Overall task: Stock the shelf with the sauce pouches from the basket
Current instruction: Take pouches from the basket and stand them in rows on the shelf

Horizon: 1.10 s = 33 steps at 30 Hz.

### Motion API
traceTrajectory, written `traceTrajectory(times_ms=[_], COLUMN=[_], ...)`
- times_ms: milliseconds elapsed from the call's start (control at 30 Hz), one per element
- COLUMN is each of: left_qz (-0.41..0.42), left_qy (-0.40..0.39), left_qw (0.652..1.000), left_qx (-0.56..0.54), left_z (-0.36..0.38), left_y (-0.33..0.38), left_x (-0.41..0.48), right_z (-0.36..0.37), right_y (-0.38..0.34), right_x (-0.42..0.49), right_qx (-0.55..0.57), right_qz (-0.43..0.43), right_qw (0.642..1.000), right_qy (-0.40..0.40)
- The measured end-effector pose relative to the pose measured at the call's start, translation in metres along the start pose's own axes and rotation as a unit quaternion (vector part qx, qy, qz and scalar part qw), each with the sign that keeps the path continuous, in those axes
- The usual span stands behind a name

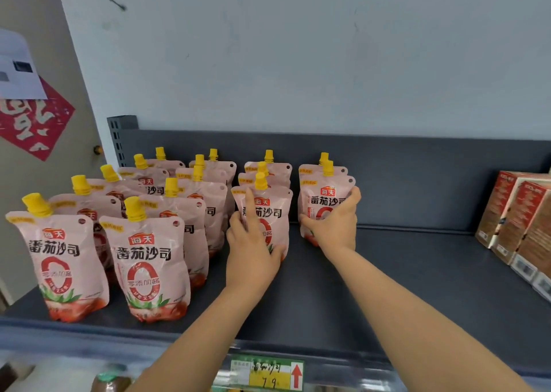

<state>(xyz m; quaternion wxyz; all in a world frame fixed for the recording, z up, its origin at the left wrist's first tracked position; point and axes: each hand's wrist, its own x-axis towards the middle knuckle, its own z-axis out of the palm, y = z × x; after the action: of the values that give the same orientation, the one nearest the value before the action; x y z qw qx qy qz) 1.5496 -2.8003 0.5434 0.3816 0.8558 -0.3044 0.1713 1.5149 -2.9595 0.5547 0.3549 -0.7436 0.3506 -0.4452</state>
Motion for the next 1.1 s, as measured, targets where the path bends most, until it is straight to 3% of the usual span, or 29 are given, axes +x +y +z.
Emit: traceTrajectory(times_ms=[400,667,833,967,1100], left_qz=[-0.038,-0.041,-0.046,-0.007,0.106], left_qy=[-0.030,-0.052,-0.060,-0.047,-0.044], left_qw=[0.998,0.998,0.996,0.995,0.990], left_qx=[-0.037,-0.017,0.039,0.090,0.078], left_z=[0.001,-0.007,-0.018,-0.030,-0.032], left_y=[-0.001,-0.001,-0.001,0.007,0.044], left_x=[-0.005,-0.013,-0.023,-0.038,-0.058], right_z=[-0.005,-0.006,-0.027,-0.077,-0.158], right_y=[0.002,-0.003,-0.001,0.004,0.003], right_x=[-0.004,-0.013,-0.024,-0.053,-0.088], right_qx=[-0.010,-0.023,-0.086,-0.207,-0.294], right_qz=[-0.015,-0.018,-0.009,-0.087,-0.139], right_qw=[0.999,0.999,0.995,0.974,0.946], right_qy=[-0.030,-0.043,-0.059,-0.042,0.007])
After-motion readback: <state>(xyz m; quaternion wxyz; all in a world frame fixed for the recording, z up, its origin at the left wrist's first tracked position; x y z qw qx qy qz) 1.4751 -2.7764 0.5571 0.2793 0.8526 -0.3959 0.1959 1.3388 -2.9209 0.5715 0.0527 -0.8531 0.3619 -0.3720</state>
